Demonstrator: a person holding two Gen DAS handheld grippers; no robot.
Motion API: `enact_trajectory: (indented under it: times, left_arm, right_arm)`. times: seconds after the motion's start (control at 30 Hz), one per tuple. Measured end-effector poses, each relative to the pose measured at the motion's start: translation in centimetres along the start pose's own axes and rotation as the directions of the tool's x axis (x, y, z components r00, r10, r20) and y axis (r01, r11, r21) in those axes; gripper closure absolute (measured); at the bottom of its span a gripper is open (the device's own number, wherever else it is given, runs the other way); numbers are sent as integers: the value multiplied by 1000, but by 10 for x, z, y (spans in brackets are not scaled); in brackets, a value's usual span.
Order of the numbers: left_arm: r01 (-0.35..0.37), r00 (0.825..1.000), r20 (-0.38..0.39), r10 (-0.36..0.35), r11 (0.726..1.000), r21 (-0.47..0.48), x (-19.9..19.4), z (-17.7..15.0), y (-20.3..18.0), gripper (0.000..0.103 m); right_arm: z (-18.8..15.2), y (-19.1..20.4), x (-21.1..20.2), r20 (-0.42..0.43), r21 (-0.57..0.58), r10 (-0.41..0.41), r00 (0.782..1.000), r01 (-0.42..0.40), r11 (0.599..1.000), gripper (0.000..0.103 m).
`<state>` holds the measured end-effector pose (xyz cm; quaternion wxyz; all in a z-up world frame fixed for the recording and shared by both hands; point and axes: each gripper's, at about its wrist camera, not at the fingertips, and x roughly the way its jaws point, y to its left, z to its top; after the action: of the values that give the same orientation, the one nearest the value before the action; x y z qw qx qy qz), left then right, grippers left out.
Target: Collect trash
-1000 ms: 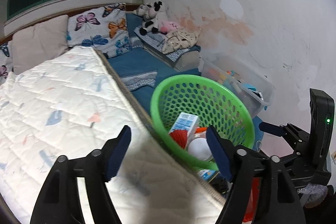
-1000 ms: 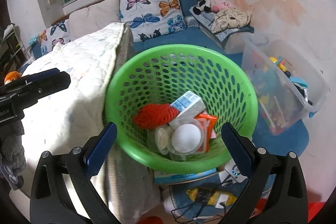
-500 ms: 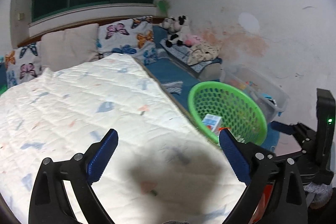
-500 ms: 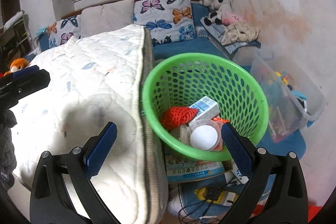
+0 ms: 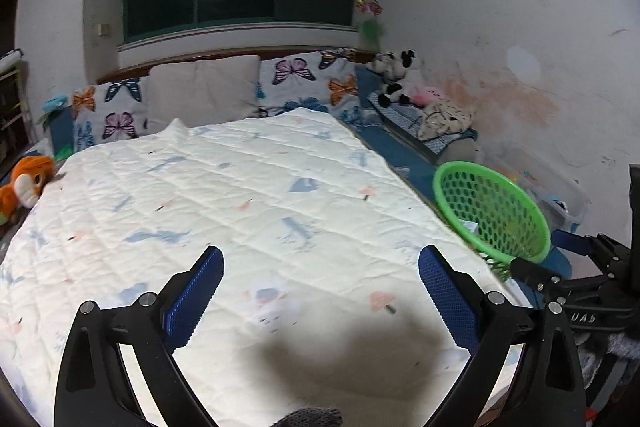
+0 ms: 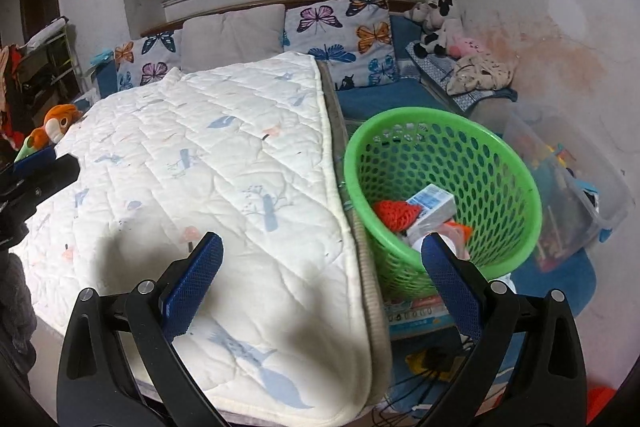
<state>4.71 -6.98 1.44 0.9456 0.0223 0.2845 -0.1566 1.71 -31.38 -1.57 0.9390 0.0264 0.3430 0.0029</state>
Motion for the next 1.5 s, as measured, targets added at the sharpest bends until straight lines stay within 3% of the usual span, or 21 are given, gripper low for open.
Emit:
enact_trajectory:
  times: [0.47, 1.5]
  left_arm:
    - [-56, 998, 33, 55, 998, 18, -20, -15, 2, 8]
    - [-109, 994, 13, 110, 993, -43, -28, -25, 24, 8]
  right_arm:
    - [-7, 11, -12, 3, 2, 25, 1000, -25, 1000, 4]
    - [-3, 36, -15, 18, -53, 83, 996, -82, 995, 4]
